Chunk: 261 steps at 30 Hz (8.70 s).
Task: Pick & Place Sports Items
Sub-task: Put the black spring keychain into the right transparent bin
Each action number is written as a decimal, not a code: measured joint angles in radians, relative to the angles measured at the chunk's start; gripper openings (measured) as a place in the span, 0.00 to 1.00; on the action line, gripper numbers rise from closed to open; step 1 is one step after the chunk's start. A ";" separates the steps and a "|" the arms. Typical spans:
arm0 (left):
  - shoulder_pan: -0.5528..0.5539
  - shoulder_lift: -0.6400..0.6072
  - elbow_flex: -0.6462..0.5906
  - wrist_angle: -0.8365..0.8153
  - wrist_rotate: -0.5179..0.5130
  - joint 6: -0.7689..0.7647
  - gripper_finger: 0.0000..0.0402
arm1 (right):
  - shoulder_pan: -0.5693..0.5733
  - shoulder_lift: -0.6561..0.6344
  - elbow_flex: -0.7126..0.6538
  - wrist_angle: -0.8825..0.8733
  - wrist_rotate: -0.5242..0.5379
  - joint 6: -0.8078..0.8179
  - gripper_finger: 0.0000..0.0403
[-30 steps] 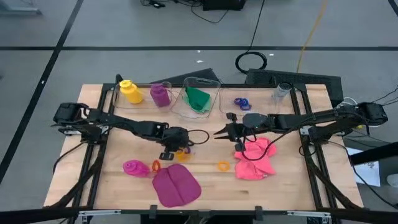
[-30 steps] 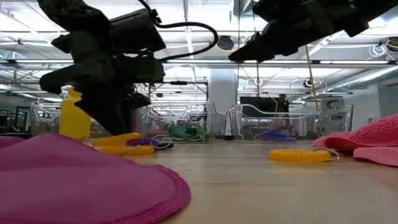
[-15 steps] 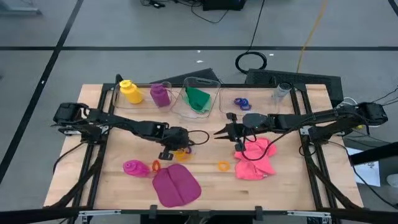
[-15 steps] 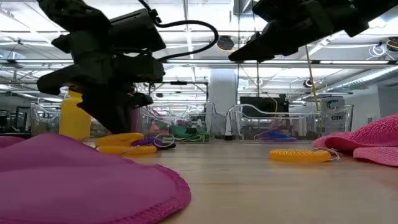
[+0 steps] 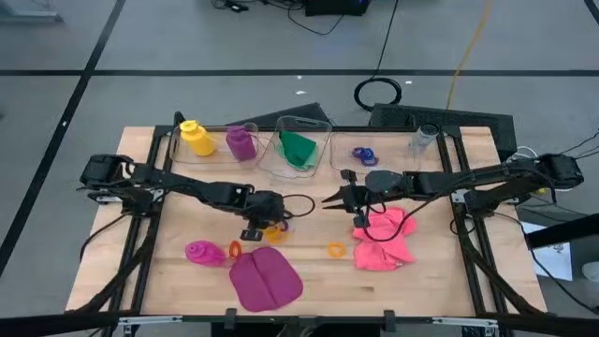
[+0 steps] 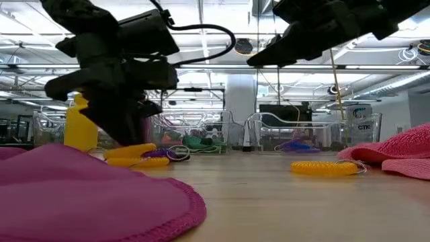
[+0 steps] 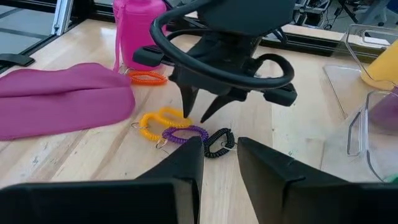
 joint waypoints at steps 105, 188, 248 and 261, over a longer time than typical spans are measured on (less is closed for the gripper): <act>0.112 0.087 0.049 0.027 -0.254 -0.005 0.51 | -0.042 0.000 -0.160 0.296 0.004 0.026 0.15; -0.137 -0.183 0.048 0.157 -0.898 0.209 0.01 | -0.080 0.476 -0.003 0.837 0.102 0.232 0.01; -0.086 -0.570 -0.151 0.138 -0.499 0.116 0.61 | -0.368 -0.018 -0.010 -0.448 0.624 0.482 0.00; -0.035 -0.561 -0.151 0.138 -0.443 0.100 0.61 | -0.448 -0.003 -0.150 -0.305 0.468 0.395 0.00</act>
